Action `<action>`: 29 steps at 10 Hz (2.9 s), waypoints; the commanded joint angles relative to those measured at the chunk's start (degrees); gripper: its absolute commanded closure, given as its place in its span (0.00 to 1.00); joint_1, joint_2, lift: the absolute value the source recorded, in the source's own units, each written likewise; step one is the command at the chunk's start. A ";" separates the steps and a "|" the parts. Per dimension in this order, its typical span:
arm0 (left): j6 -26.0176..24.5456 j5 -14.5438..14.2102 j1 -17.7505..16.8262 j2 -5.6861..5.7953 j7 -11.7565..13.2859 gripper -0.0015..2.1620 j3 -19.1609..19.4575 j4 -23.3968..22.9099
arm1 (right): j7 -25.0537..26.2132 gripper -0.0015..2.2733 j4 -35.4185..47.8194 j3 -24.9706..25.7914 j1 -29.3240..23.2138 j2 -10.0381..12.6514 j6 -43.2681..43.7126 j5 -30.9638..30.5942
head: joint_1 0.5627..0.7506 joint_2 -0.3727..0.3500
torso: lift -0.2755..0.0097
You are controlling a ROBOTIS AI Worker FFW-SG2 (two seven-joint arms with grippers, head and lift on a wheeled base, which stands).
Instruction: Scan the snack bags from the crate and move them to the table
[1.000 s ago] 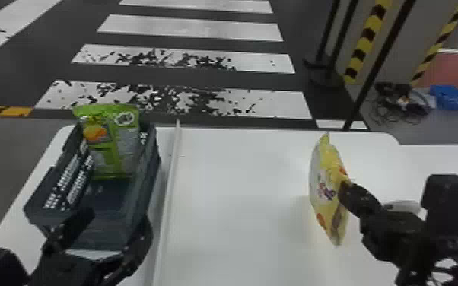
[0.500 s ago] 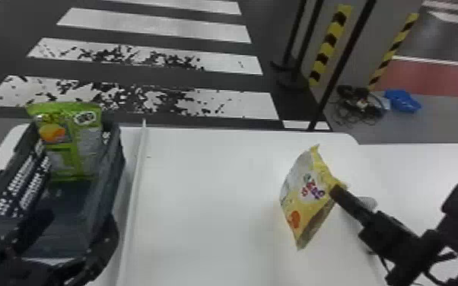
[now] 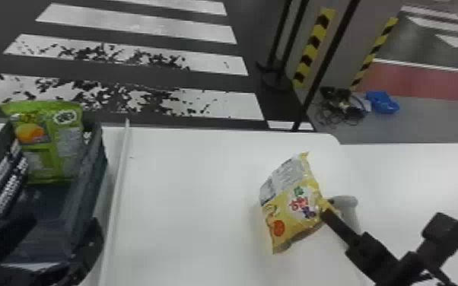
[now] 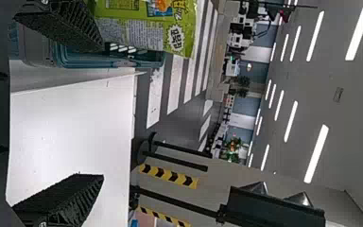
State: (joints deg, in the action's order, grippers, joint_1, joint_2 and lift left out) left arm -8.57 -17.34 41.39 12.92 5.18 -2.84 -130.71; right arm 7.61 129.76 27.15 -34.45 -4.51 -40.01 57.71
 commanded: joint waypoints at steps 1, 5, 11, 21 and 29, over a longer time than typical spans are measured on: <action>0.00 0.03 -0.61 0.00 0.00 0.01 -0.23 0.54 | -0.31 0.99 -0.12 2.03 -0.44 1.17 -0.56 1.27 | 0.70 0.16 | 0.63; 0.00 0.03 -1.58 -0.35 -0.09 0.01 -0.94 0.89 | -0.31 0.99 -1.09 3.43 -1.23 3.37 -0.56 -0.67 | 0.70 0.10 | 0.63; 0.35 0.20 -1.76 -0.44 0.00 0.01 -1.46 1.42 | -0.31 0.99 -1.44 1.32 -4.66 4.56 0.32 -5.94 | 0.70 0.08 | 0.63; 2.63 0.29 -0.35 0.35 0.00 0.01 -1.99 -0.51 | -3.39 0.52 -7.59 -3.60 -0.27 3.19 -6.71 -16.49 | 0.70 0.16 | 0.63; 2.81 0.73 -0.44 0.88 -0.17 0.01 -1.99 -1.31 | -13.49 0.04 0.49 -2.89 -2.99 3.11 -0.56 -23.17 | 0.70 0.08 | 0.63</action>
State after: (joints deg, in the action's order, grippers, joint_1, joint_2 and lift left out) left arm -5.80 -16.85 40.89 13.57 5.04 -4.87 -131.95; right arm -4.95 130.10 24.32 -37.95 -1.36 -40.73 36.05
